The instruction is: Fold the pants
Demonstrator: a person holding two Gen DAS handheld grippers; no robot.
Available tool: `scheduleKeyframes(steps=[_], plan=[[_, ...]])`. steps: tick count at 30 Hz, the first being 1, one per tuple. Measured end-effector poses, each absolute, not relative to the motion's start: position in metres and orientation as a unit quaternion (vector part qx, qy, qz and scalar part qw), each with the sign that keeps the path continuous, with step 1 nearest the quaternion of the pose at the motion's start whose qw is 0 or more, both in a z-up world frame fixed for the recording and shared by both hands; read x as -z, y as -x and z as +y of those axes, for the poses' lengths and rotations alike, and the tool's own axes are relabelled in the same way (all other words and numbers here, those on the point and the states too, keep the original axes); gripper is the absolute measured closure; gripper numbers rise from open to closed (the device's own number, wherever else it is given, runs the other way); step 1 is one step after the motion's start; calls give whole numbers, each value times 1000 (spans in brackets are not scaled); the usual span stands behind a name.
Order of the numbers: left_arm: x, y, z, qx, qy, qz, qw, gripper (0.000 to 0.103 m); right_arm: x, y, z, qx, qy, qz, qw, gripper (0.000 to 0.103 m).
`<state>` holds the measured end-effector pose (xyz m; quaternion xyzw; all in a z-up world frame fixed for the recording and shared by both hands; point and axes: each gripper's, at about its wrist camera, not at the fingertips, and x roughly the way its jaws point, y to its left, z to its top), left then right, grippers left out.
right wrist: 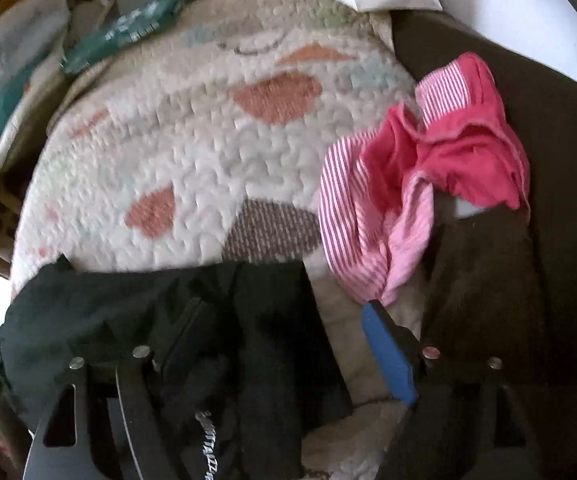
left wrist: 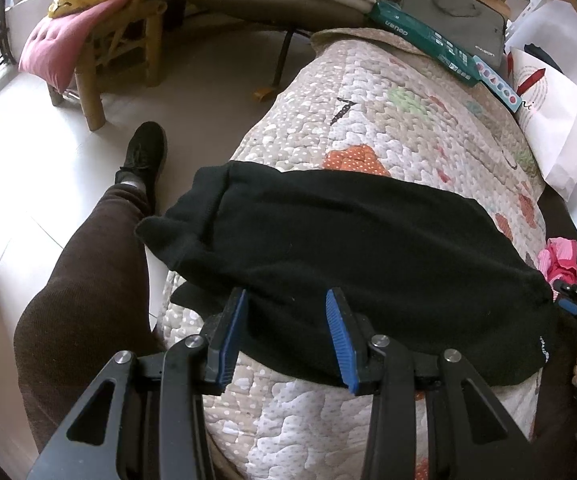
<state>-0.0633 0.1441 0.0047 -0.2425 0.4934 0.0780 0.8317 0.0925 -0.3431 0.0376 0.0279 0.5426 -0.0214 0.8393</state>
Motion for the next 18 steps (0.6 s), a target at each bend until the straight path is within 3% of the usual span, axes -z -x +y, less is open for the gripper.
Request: scheduleKeyframes(steps=[7, 9, 13, 18], plan=[[-6, 65, 146, -76, 240, 491, 834, 63, 4, -107, -331, -18, -64, 589, 805, 21], [-6, 65, 148, -80, 241, 492, 833, 63, 4, -102, -316, -39, -43, 589, 806, 79], [-9, 66, 153, -88, 242, 490, 833, 63, -7, -100, -292, -30, 23, 570, 821, 91], [-12, 66, 161, -97, 245, 486, 833, 63, -19, -112, -314, 12, 1, 561, 828, 93]])
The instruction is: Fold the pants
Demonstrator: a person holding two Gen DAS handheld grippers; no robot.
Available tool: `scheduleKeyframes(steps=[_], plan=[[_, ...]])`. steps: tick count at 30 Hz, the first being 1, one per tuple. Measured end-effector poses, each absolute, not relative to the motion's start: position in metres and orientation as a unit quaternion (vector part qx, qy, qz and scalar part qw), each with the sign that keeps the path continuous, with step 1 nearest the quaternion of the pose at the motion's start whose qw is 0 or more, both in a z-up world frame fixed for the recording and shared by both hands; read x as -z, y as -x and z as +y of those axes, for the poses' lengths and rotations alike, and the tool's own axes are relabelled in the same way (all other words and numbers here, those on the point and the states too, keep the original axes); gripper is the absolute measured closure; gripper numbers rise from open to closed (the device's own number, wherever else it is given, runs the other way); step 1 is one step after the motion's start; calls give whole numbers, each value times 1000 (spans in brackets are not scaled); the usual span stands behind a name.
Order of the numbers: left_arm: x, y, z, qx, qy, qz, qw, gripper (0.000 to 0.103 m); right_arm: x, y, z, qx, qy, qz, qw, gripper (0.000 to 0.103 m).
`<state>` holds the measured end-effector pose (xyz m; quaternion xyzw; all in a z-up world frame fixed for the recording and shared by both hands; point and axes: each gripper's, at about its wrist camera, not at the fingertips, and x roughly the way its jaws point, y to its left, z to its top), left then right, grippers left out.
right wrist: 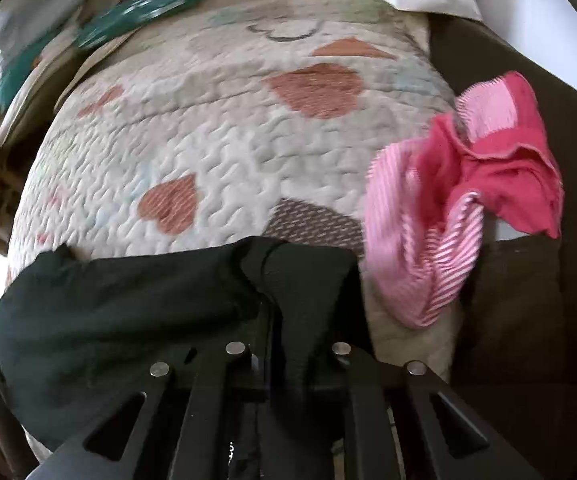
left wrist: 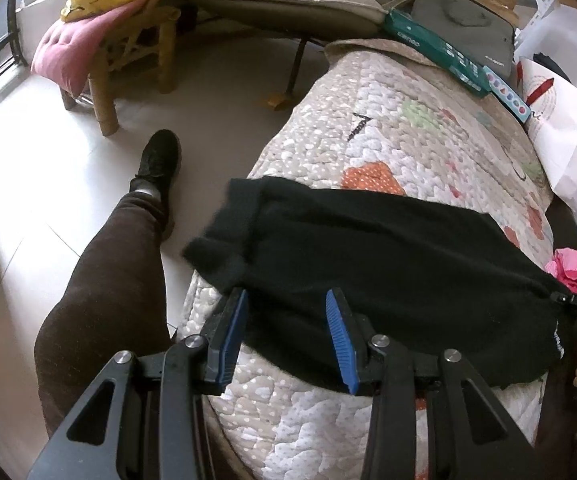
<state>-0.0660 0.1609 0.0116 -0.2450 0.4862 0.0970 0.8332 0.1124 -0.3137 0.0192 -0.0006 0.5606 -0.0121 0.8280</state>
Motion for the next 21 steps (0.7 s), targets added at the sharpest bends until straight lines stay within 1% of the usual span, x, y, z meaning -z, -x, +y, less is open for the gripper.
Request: scheduleKeyframes(steps=[4, 6, 7, 8, 9, 10, 11, 12, 13, 18, 21], plan=[[-13, 65, 165, -100, 248, 483, 834, 63, -19, -115, -337, 60, 14, 561, 826, 93], [-13, 64, 166, -97, 255, 481, 833, 63, -15, -115, -350, 82, 11, 566, 821, 90], [-14, 64, 167, -98, 257, 479, 834, 63, -12, -115, -355, 86, 8, 572, 816, 82], [-14, 63, 168, -99, 261, 477, 834, 63, -8, -115, -358, 88, 9, 581, 809, 69], [-15, 63, 169, -99, 265, 475, 833, 63, -6, -115, -359, 92, 14, 584, 807, 61], [-16, 63, 171, -100, 270, 472, 833, 63, -9, -113, -359, 98, 21, 578, 810, 44], [-17, 63, 172, -102, 273, 470, 833, 63, -12, -111, -359, 103, 27, 574, 812, 32], [-18, 64, 175, -104, 277, 467, 833, 63, -16, -110, -358, 109, 31, 568, 815, 29], [-19, 64, 178, -110, 281, 464, 833, 63, -24, -106, -358, 114, 34, 559, 821, 27], [-19, 70, 196, -131, 324, 449, 822, 63, -63, -84, -355, 138, 41, 509, 849, 24], [-25, 68, 196, -142, 315, 443, 827, 62, -81, -74, -344, 131, 48, 486, 863, 23]])
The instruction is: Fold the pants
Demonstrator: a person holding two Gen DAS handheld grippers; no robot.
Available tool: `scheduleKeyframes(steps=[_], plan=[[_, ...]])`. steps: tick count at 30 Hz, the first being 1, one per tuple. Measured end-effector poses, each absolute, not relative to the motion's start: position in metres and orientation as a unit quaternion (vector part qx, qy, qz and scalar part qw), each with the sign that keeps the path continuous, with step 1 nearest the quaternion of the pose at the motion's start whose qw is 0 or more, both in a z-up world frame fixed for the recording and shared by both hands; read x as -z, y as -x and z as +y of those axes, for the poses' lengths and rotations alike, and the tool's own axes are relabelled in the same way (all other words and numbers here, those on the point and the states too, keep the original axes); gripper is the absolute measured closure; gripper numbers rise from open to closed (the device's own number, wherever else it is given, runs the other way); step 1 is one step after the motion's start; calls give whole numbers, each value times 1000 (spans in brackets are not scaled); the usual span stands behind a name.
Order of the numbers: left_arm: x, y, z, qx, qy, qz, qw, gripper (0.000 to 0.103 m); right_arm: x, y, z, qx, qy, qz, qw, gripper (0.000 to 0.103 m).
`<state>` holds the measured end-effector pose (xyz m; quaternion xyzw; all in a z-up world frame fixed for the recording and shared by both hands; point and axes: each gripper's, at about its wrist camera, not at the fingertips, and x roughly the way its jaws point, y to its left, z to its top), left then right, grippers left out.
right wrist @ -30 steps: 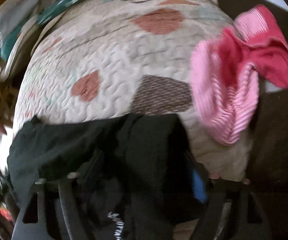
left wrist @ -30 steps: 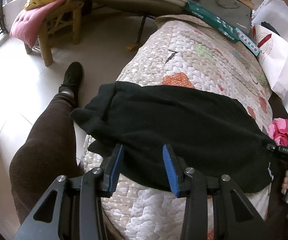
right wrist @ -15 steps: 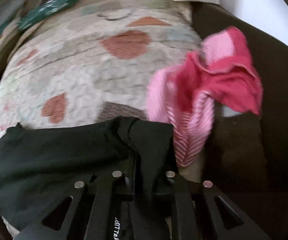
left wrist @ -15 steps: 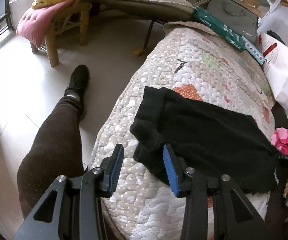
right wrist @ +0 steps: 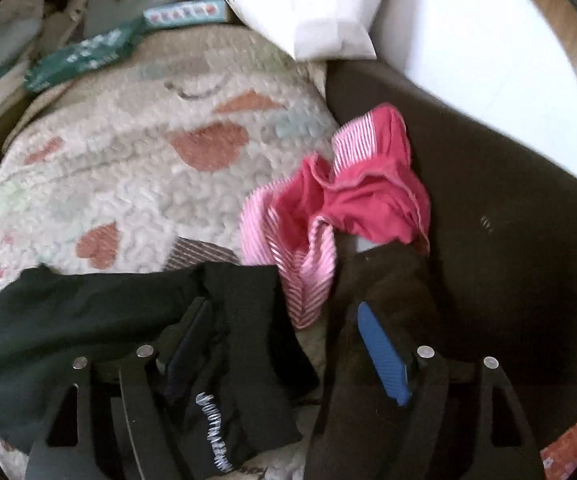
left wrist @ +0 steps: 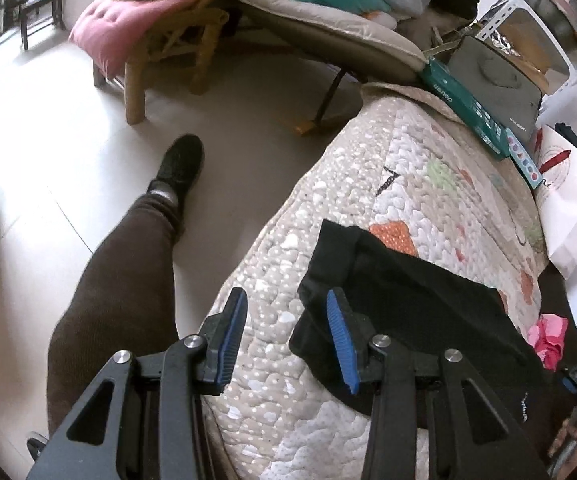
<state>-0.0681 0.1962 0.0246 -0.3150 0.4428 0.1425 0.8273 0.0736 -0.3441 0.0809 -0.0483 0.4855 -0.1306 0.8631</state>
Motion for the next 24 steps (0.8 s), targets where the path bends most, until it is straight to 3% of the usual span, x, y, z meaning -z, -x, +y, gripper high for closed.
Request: scheduleKeyframes(steps=[3, 7, 16, 19, 24], plan=[[-29, 57, 187, -140, 288, 442, 838, 55, -90, -64, -320, 86, 32, 472, 877, 23], [-21, 47, 170, -146, 251, 465, 836, 54, -80, -54, -275, 18, 10, 475, 880, 22], [-43, 74, 137, -152, 189, 411, 879, 54, 18, -2, -182, 2, 50, 460, 887, 22], [-48, 78, 136, -156, 185, 403, 883, 54, 36, 16, -180, 38, 59, 405, 912, 3], [-57, 82, 138, -155, 185, 397, 885, 54, 38, 17, -189, 36, 36, 400, 915, 0]])
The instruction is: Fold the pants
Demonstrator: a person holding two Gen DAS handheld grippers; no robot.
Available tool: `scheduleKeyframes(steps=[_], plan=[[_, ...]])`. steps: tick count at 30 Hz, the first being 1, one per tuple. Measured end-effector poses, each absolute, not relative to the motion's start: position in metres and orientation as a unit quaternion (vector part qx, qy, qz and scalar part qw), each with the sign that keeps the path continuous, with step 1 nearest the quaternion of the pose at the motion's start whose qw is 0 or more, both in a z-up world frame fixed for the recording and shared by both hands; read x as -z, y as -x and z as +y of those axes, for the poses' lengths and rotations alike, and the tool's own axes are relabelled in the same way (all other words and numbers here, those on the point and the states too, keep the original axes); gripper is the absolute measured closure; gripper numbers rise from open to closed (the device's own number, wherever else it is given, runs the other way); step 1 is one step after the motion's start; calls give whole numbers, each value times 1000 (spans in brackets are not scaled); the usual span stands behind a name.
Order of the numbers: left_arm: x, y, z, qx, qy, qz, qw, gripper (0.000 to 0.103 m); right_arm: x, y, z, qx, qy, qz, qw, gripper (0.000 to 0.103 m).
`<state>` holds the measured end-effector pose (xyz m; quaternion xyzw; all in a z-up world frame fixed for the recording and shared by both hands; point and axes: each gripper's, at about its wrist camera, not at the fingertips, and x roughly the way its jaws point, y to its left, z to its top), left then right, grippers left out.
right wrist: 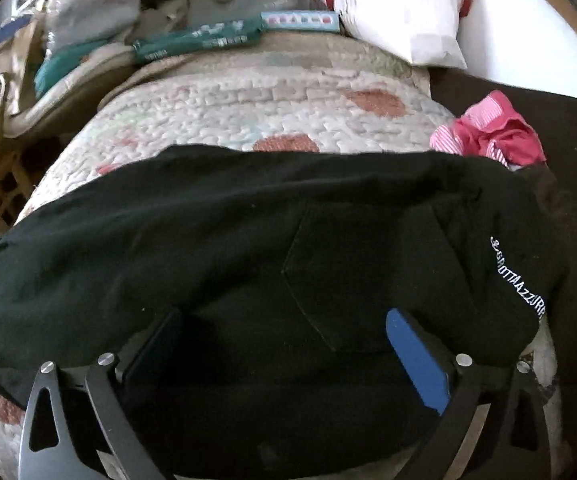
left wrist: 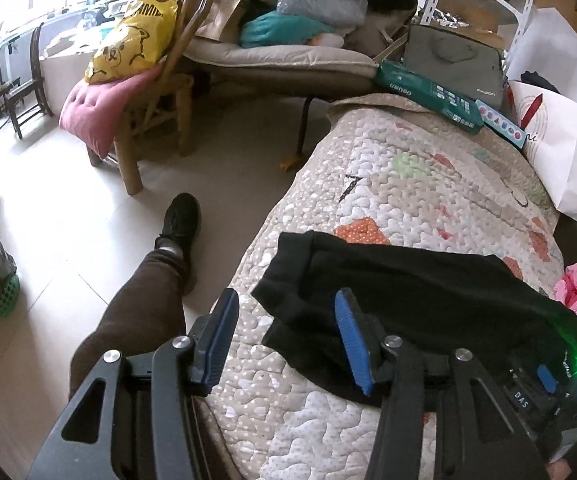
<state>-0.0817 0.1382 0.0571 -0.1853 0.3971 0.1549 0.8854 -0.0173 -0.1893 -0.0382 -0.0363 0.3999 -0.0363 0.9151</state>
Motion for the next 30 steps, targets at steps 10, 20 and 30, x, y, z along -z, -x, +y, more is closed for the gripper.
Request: scheduleKeyframes(steps=[10, 20, 30], plan=[[-85, 92, 131, -151, 168, 378, 898, 54, 39, 16, -191, 35, 32, 399, 916, 0], [-94, 96, 136, -152, 177, 370, 899, 48, 40, 15, -190, 35, 32, 399, 916, 0], [-94, 95, 131, -150, 167, 367, 903, 48, 40, 15, -190, 35, 32, 399, 916, 0]])
